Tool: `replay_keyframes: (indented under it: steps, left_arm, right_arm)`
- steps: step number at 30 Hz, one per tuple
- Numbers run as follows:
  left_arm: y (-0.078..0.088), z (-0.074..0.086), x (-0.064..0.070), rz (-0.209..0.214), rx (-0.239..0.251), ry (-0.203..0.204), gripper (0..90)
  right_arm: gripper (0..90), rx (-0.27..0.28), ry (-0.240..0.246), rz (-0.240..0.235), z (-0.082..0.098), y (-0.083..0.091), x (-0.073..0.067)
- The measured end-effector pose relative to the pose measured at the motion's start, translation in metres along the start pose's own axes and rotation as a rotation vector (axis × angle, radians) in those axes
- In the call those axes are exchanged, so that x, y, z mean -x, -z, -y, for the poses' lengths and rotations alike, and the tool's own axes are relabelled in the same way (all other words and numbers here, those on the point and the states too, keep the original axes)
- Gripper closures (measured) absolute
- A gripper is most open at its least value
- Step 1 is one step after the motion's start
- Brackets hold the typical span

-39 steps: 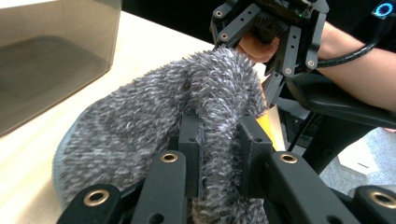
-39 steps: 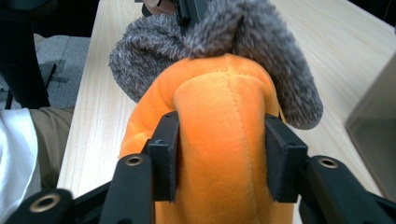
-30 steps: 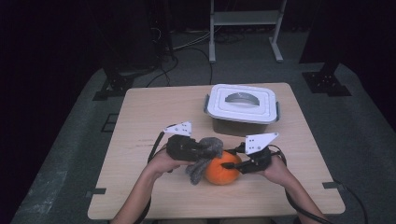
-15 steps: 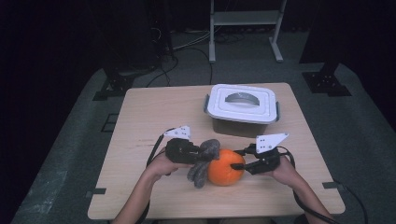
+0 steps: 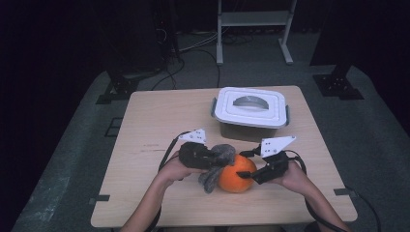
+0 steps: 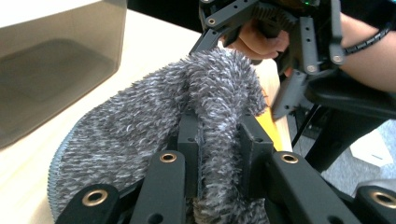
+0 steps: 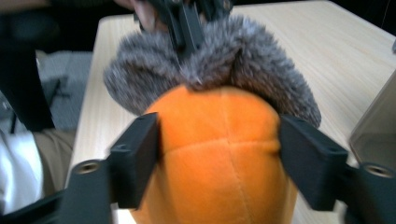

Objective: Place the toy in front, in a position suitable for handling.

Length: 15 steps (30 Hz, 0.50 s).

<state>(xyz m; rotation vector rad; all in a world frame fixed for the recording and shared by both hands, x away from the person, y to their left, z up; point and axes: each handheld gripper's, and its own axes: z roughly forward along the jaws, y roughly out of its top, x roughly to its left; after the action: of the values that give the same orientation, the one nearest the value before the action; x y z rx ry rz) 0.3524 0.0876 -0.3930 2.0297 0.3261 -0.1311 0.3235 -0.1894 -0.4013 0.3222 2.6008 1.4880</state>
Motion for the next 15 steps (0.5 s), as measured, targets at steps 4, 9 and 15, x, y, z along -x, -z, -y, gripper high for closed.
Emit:
replay_keyframes:
  steps: [4,9,15]
  left_arm:
    - [-0.002,0.002,0.001,0.014,-0.012,-0.004,73.8]
    - [-0.010,0.003,0.006,0.049,-0.008,-0.001,73.8]
    - [-0.007,-0.005,0.005,0.046,0.043,-0.013,73.8]
  right_arm:
    - [37.7,0.008,0.001,-0.017,0.008,0.001,0.005]
    - [40.4,0.000,0.012,-0.033,0.016,0.005,0.009]
    - [46.4,0.027,0.014,-0.045,0.026,0.010,0.011]
